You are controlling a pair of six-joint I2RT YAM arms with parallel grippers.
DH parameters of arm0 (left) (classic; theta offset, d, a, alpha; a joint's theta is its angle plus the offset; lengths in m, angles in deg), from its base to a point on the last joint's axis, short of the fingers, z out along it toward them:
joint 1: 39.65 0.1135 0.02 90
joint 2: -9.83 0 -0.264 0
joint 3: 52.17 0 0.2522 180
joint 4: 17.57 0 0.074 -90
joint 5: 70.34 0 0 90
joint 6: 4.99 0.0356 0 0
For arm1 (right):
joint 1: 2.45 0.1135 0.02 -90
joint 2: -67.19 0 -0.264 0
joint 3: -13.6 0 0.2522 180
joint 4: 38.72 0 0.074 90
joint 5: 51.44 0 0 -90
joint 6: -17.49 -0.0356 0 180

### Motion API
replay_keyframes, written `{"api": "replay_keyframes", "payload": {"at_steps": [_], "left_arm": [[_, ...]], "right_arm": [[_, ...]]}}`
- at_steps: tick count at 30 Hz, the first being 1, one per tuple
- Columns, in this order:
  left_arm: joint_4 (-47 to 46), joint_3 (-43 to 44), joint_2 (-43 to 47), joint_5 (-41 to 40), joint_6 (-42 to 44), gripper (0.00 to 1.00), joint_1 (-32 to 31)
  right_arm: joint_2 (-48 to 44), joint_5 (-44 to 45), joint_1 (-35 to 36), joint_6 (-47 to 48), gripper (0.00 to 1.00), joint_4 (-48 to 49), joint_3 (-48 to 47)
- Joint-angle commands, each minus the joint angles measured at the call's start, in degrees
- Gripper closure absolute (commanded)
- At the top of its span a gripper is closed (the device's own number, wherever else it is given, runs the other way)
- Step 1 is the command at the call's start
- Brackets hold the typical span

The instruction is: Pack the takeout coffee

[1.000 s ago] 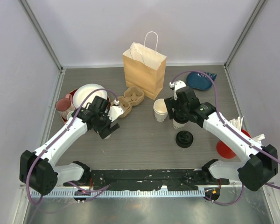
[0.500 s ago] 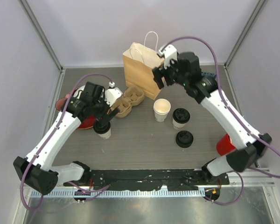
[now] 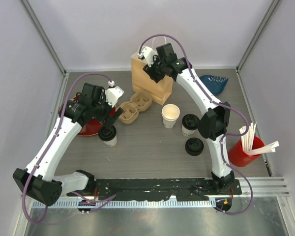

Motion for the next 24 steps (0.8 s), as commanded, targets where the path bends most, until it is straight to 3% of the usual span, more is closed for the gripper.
{"api": "replay_keyframes", "payload": {"at_steps": [1, 6, 7, 12, 17, 24], "left_arm": [[-1.41, 0.17, 1.38, 1.45, -0.24, 0.0, 0.29], [-1.85, -0.27, 1.65, 1.62, -0.41, 0.0, 0.38], [-2.11, -0.36, 1.73, 1.62, -0.59, 0.0, 0.38], [-2.64, -1.06, 2.61, 1.36, -0.68, 0.0, 0.38], [-3.34, -1.07, 2.79, 0.84, -1.46, 0.0, 0.46], [-8.77, -0.19, 0.86, -3.19, -5.59, 0.0, 2.83]], "right_arm": [[-2.48, -0.07, -0.82, 3.7, 0.62, -1.85, -4.13], [-6.35, 2.3, -0.73, 9.06, 0.97, 5.17, -0.44], [-6.79, 3.96, -0.73, 9.42, 0.99, 6.31, 0.0], [-10.47, 6.7, -0.73, 10.21, 0.99, 10.45, -1.75], [-18.47, 9.16, 0.67, 4.77, 0.99, 11.42, -1.58], [-37.79, 14.08, 12.0, -5.33, 0.99, 9.84, 10.54]]}}
